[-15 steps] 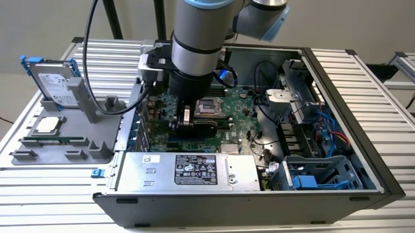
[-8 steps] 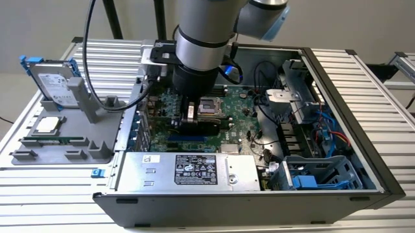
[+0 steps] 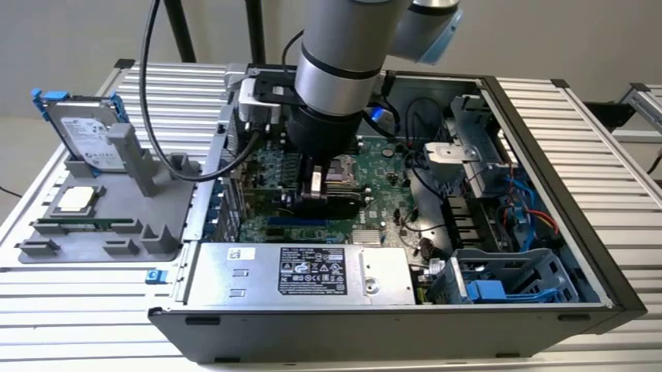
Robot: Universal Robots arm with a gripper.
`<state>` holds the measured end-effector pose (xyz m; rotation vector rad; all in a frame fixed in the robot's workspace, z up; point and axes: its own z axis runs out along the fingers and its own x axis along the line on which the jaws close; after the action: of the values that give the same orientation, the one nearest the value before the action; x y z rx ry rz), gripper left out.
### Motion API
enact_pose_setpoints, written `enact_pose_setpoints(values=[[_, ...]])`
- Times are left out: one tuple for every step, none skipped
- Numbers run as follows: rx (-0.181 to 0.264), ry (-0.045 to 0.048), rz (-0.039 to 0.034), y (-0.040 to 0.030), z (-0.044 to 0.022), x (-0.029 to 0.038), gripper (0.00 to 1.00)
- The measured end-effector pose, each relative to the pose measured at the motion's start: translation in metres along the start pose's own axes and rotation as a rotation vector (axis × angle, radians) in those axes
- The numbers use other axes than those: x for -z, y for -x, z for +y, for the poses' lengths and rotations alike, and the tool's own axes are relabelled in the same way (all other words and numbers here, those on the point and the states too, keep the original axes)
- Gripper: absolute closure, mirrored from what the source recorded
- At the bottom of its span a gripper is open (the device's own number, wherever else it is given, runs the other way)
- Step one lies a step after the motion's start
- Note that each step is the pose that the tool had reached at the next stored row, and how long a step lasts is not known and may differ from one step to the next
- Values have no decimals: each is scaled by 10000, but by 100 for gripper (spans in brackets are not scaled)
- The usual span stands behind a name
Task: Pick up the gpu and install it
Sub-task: 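Insert the gpu into the slot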
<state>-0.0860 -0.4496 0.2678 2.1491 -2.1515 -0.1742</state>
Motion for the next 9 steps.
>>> enact_pose_setpoints(values=[[-1, 1, 1, 10, 0, 0, 100], [1, 0, -2, 43, 0, -1, 100], [1, 1, 0, 76, 0, -1, 100], [1, 0, 0, 99, 0, -2, 100], [1, -1, -2, 126, 0, -3, 100], [1, -1, -1, 143, 6, -4, 100], [0, 0, -1, 147, 24, -7, 100], [0, 0, -1, 147, 53, -12, 100], [1, 1, 1, 146, 81, -15, 100]])
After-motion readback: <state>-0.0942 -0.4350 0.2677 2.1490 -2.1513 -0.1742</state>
